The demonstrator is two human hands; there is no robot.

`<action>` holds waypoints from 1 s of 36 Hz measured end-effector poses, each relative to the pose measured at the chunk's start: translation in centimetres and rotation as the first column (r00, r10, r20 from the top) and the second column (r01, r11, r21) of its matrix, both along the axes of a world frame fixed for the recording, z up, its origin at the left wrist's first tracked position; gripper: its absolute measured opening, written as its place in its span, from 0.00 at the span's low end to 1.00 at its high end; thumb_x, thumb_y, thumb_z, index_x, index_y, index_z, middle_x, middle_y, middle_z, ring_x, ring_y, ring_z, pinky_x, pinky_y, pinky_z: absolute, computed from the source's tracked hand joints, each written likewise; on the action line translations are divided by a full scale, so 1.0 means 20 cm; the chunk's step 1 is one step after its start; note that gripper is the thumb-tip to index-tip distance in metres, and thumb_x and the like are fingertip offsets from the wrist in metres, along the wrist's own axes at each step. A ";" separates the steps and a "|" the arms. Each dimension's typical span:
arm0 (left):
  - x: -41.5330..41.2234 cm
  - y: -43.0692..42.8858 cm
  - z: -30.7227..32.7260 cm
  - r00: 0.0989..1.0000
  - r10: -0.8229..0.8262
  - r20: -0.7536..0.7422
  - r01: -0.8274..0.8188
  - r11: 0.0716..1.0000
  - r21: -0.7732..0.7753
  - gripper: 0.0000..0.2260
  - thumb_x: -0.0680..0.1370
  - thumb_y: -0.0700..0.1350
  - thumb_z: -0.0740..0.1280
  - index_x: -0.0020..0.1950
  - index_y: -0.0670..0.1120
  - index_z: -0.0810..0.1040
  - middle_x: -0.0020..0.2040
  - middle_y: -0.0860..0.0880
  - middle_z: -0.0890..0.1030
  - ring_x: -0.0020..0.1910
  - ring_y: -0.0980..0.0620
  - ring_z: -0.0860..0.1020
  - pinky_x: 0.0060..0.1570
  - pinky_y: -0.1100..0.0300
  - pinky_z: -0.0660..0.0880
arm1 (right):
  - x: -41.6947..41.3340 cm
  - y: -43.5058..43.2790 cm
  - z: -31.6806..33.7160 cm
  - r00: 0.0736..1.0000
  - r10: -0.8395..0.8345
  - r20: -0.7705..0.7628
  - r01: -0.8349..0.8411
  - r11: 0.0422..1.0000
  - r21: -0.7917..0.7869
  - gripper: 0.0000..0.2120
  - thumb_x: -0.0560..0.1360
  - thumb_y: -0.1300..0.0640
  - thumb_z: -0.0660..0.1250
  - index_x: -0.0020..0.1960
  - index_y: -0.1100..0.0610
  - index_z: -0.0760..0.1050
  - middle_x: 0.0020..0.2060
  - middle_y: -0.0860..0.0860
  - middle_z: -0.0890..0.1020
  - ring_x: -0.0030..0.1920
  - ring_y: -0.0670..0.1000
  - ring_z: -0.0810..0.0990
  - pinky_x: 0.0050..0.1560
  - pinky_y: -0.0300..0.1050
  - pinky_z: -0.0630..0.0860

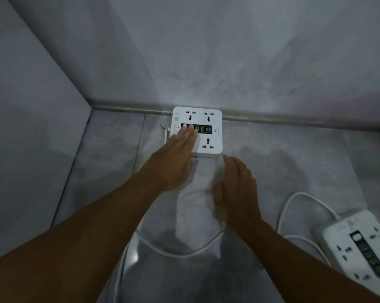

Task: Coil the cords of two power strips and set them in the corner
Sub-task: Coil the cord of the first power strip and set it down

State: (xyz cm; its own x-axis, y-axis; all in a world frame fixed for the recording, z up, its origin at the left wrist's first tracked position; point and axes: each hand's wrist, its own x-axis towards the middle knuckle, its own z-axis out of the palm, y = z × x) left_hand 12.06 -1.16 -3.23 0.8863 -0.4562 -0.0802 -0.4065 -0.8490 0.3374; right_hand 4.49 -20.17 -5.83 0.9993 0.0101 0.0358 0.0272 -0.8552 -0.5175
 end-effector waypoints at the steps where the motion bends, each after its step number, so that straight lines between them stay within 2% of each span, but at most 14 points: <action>1: -0.04 0.00 0.00 1.000 -0.009 -0.013 0.009 1.000 -0.005 0.29 0.84 0.50 0.54 0.80 0.42 0.44 0.81 0.45 0.44 0.80 0.51 0.42 0.76 0.58 0.41 | -0.04 0.00 0.00 0.999 -0.042 0.007 0.042 0.999 -0.009 0.30 0.75 0.47 0.58 0.73 0.60 0.67 0.67 0.59 0.74 0.63 0.59 0.75 0.61 0.53 0.72; 3: -0.11 -0.01 0.00 0.998 -0.019 -0.053 0.017 1.000 -0.023 0.27 0.85 0.48 0.52 0.80 0.42 0.45 0.81 0.45 0.45 0.80 0.50 0.42 0.77 0.55 0.44 | -0.13 0.02 0.02 0.995 -0.098 0.000 0.098 0.995 0.000 0.32 0.70 0.45 0.61 0.71 0.58 0.69 0.61 0.56 0.76 0.57 0.56 0.75 0.56 0.50 0.71; 6: -0.24 -0.01 -0.01 0.994 -0.021 -0.103 0.017 0.999 -0.040 0.26 0.85 0.45 0.51 0.80 0.42 0.44 0.81 0.44 0.44 0.80 0.50 0.42 0.78 0.54 0.44 | -0.27 0.03 0.02 0.996 -0.091 0.017 0.090 0.995 0.053 0.31 0.66 0.47 0.65 0.67 0.57 0.72 0.54 0.52 0.75 0.50 0.52 0.73 0.50 0.46 0.69; 10: -0.43 0.02 -0.08 0.991 -0.055 -0.119 0.052 0.998 -0.030 0.27 0.83 0.51 0.44 0.80 0.41 0.45 0.81 0.42 0.46 0.80 0.48 0.43 0.78 0.51 0.47 | -0.40 0.03 -0.04 0.991 -0.135 0.000 0.135 0.989 0.069 0.32 0.63 0.55 0.73 0.66 0.58 0.72 0.53 0.53 0.75 0.51 0.53 0.74 0.52 0.46 0.67; 13: -0.56 0.03 -0.17 0.989 -0.008 -0.149 0.006 1.000 -0.012 0.29 0.82 0.53 0.42 0.80 0.41 0.47 0.81 0.43 0.45 0.79 0.48 0.43 0.77 0.48 0.49 | -0.43 0.03 -0.07 0.985 -0.171 -0.012 0.171 0.981 0.091 0.28 0.68 0.57 0.71 0.68 0.57 0.72 0.54 0.53 0.75 0.52 0.54 0.75 0.55 0.46 0.68; 18: -0.64 0.00 -0.20 0.989 0.051 -0.141 -0.057 0.998 -0.034 0.28 0.83 0.54 0.43 0.80 0.41 0.52 0.81 0.43 0.48 0.80 0.50 0.45 0.77 0.50 0.46 | -0.40 0.03 -0.08 0.989 -0.142 0.037 0.134 0.977 0.169 0.20 0.77 0.61 0.67 0.69 0.58 0.73 0.55 0.53 0.75 0.50 0.51 0.76 0.54 0.49 0.77; 22: -0.62 -0.04 -0.14 0.986 0.075 -0.147 -0.090 0.991 -0.099 0.30 0.82 0.58 0.40 0.80 0.44 0.56 0.81 0.46 0.52 0.80 0.53 0.46 0.77 0.55 0.42 | -0.28 0.07 -0.02 0.979 -0.197 0.056 0.171 0.937 0.305 0.18 0.80 0.63 0.67 0.70 0.61 0.74 0.56 0.54 0.75 0.49 0.44 0.75 0.52 0.27 0.73; 25: -0.59 -0.05 -0.11 0.991 0.071 -0.115 -0.088 0.985 -0.152 0.30 0.82 0.60 0.40 0.76 0.48 0.66 0.79 0.47 0.61 0.79 0.51 0.55 0.77 0.49 0.51 | -0.13 0.09 0.05 0.967 -0.215 0.138 0.158 0.927 0.341 0.17 0.79 0.64 0.68 0.68 0.61 0.75 0.54 0.55 0.76 0.47 0.47 0.77 0.49 0.31 0.75; 27: -0.56 -0.06 -0.09 0.997 0.048 -0.059 -0.058 0.983 -0.176 0.27 0.83 0.58 0.44 0.68 0.50 0.76 0.72 0.48 0.72 0.72 0.50 0.67 0.72 0.48 0.61 | -0.03 0.08 0.12 0.951 -0.238 0.197 0.149 0.911 0.385 0.16 0.78 0.65 0.68 0.66 0.60 0.76 0.53 0.55 0.77 0.47 0.48 0.78 0.48 0.35 0.77; 29: -0.53 -0.09 -0.07 0.999 0.040 0.024 -0.035 0.983 -0.181 0.21 0.83 0.55 0.49 0.58 0.50 0.80 0.59 0.50 0.79 0.57 0.51 0.75 0.60 0.51 0.69 | 0.06 0.07 0.18 0.928 -0.278 0.247 0.157 0.896 0.415 0.17 0.77 0.65 0.70 0.65 0.59 0.76 0.52 0.54 0.78 0.45 0.44 0.77 0.46 0.32 0.76; 31: -0.50 -0.12 -0.07 0.995 0.040 0.092 -0.024 0.984 -0.176 0.13 0.83 0.51 0.55 0.51 0.50 0.78 0.46 0.51 0.78 0.44 0.53 0.72 0.46 0.54 0.69 | 0.13 0.04 0.24 0.911 -0.313 0.267 0.168 0.876 0.451 0.18 0.76 0.64 0.72 0.65 0.58 0.76 0.52 0.52 0.78 0.42 0.41 0.76 0.44 0.30 0.75; 32: -0.49 -0.14 -0.07 0.994 0.040 0.098 -0.021 0.981 -0.195 0.12 0.82 0.50 0.56 0.49 0.49 0.77 0.43 0.51 0.77 0.41 0.54 0.71 0.43 0.57 0.67 | 0.16 0.03 0.26 0.911 -0.328 0.252 0.174 0.857 0.485 0.19 0.76 0.63 0.73 0.65 0.57 0.76 0.52 0.51 0.78 0.42 0.40 0.77 0.44 0.29 0.75; 34: -0.46 -0.16 -0.06 0.997 0.071 0.024 -0.059 0.942 -0.330 0.14 0.80 0.48 0.54 0.48 0.46 0.78 0.41 0.50 0.76 0.40 0.55 0.69 0.42 0.61 0.64 | 0.20 0.02 0.30 0.932 -0.328 0.157 0.186 0.801 0.569 0.21 0.77 0.57 0.73 0.68 0.55 0.73 0.51 0.50 0.79 0.43 0.39 0.79 0.44 0.29 0.76; 36: -0.44 -0.19 -0.02 0.975 0.158 -0.153 -0.215 0.840 -0.498 0.15 0.81 0.48 0.53 0.46 0.44 0.77 0.41 0.50 0.75 0.39 0.55 0.70 0.41 0.63 0.65 | 0.21 0.01 0.32 0.963 -0.267 -0.017 0.216 0.739 0.638 0.24 0.79 0.48 0.70 0.72 0.51 0.68 0.50 0.49 0.80 0.45 0.41 0.81 0.47 0.34 0.80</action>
